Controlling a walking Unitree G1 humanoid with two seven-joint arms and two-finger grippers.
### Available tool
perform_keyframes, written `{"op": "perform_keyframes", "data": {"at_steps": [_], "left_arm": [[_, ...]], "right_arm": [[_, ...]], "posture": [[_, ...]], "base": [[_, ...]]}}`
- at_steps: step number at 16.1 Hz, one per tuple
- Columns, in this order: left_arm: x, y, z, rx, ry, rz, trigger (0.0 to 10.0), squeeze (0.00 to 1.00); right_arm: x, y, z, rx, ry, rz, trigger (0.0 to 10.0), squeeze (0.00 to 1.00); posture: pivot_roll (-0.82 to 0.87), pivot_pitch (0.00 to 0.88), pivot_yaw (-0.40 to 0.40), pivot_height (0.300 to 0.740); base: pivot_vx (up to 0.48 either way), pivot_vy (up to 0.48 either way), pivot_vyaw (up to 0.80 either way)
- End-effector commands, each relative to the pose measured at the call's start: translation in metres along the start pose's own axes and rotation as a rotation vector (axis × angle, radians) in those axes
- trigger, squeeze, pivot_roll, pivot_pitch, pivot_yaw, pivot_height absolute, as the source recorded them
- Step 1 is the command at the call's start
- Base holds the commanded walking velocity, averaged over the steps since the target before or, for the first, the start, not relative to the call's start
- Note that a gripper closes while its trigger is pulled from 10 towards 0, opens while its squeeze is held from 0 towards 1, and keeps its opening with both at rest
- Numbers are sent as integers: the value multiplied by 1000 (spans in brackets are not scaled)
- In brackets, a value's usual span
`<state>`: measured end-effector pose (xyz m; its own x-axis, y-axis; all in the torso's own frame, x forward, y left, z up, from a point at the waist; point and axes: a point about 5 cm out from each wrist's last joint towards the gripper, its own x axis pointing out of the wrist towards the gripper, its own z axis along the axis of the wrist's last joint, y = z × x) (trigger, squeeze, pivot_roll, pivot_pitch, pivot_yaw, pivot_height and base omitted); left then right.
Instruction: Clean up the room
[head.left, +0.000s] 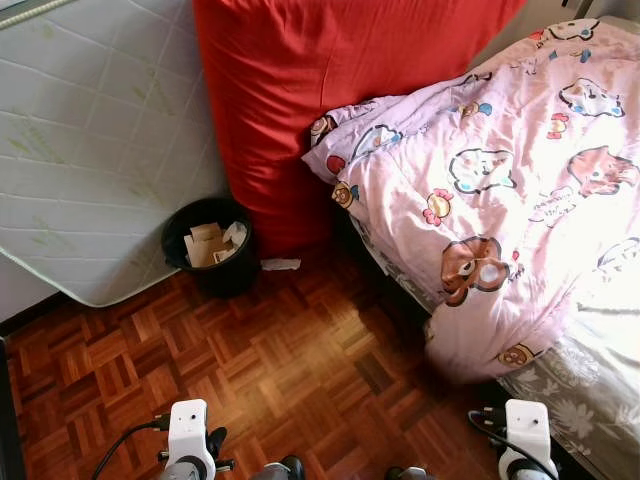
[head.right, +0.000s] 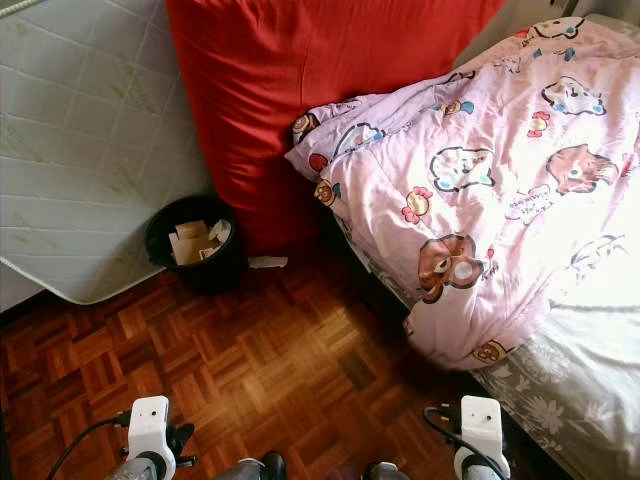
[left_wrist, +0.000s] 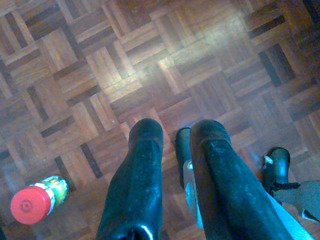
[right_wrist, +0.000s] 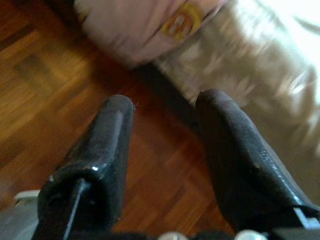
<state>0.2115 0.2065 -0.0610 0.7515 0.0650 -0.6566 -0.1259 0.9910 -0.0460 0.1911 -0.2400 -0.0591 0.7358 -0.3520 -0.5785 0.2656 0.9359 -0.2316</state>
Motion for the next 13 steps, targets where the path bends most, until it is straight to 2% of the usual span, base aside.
{"op": "perform_keyframes", "data": {"at_steps": [1,3,4,6,8,9,10,13], "left_arm": [[-4,5,-12,13,56,6,10000,0],[-4,7,-13,24,68,5,10000,0],[-4,8,-14,26,75,7,10000,0],[-5,9,-15,33,86,7,10000,0],[-6,13,-17,40,99,15,10000,0],[-6,14,-18,40,103,18,10000,0],[-8,17,-20,41,110,29,10000,0],[-9,17,-24,29,122,45,10000,0]], "right_arm": [[-6,3,-18,64,96,16,10000,0],[-8,16,-28,294,223,87,10000,0],[-10,24,-31,297,246,158,10000,0],[-14,29,-38,252,278,180,10000,0],[-16,26,-43,270,298,130,10000,0],[-16,26,-44,242,305,137,10000,0],[-19,25,-50,124,329,156,10000,0],[-21,23,-54,77,339,199,10000,0]], "posture": [[-17,200,70,740],[-23,180,63,740],[-14,164,60,740],[-4,151,58,740],[-10,123,63,740],[-17,116,67,740],[-22,108,65,740],[-23,83,54,740]], "base": [[0,0,0],[0,0,0],[0,0,0],[0,0,0],[0,0,0],[0,0,0],[0,0,0],[0,0,0]]}}
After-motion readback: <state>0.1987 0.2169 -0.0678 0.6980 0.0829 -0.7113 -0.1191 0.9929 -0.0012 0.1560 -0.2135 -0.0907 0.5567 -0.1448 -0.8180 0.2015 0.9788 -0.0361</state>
